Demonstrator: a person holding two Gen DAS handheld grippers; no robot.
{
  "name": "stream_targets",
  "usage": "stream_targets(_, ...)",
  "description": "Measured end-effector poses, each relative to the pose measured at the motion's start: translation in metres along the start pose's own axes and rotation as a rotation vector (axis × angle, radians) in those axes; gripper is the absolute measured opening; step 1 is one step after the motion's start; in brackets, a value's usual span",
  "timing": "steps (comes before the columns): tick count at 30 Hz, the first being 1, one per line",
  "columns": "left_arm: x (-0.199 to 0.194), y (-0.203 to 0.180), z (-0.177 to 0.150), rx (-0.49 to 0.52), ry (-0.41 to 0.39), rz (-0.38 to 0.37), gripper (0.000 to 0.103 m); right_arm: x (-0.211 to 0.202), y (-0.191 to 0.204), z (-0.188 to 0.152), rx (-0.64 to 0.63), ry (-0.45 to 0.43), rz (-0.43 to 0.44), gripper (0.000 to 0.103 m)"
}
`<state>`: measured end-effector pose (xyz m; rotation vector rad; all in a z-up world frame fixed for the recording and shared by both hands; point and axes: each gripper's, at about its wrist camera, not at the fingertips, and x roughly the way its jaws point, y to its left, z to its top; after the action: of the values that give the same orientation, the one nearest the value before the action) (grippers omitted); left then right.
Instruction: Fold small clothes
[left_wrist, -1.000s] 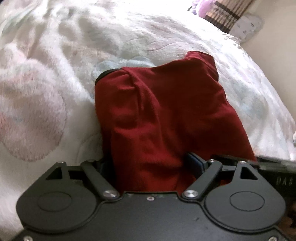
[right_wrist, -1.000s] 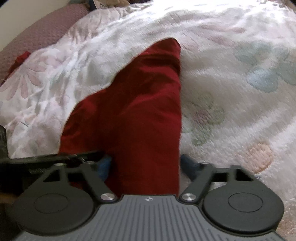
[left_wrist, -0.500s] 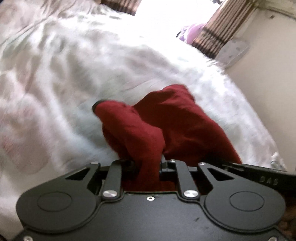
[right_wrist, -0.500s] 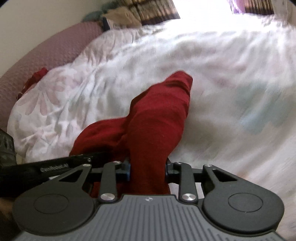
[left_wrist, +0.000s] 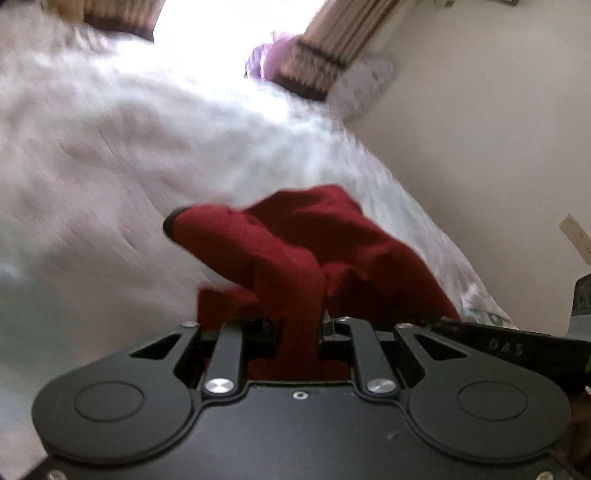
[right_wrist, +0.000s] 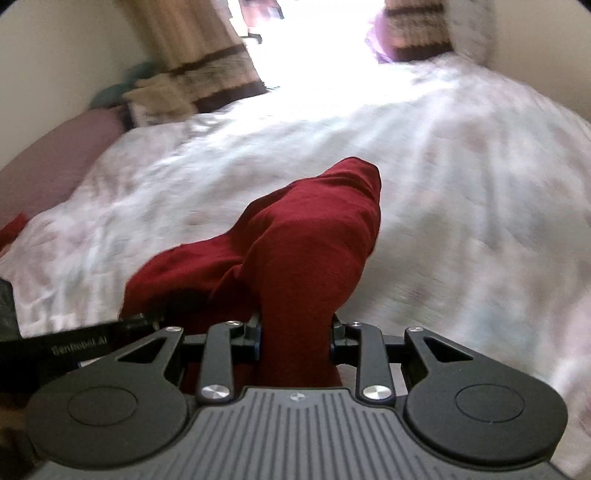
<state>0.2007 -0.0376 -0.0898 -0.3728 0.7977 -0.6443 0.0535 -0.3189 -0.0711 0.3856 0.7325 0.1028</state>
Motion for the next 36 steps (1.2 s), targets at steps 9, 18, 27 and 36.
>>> stream_targets(9, 0.093, -0.006, -0.063, 0.036, 0.134, 0.067, 0.027, 0.046, -0.095, -0.068, 0.172, 0.107, 0.005, 0.039)
stream_targets(18, 0.055, -0.011, -0.024, 0.124, 0.122, 0.203, 0.047, 0.006, -0.069, -0.057, 0.052, 0.048, -0.111, 0.045)
stream_targets(27, 0.018, -0.064, -0.014, 0.294, -0.042, 0.331, 0.044, -0.023, -0.03, -0.049, -0.091, -0.117, -0.252, 0.031)
stream_targets(36, 0.049, -0.042, -0.064, 0.31, 0.172, 0.192, 0.045, 0.02, -0.027, -0.086, -0.005, 0.01, -0.148, 0.025)
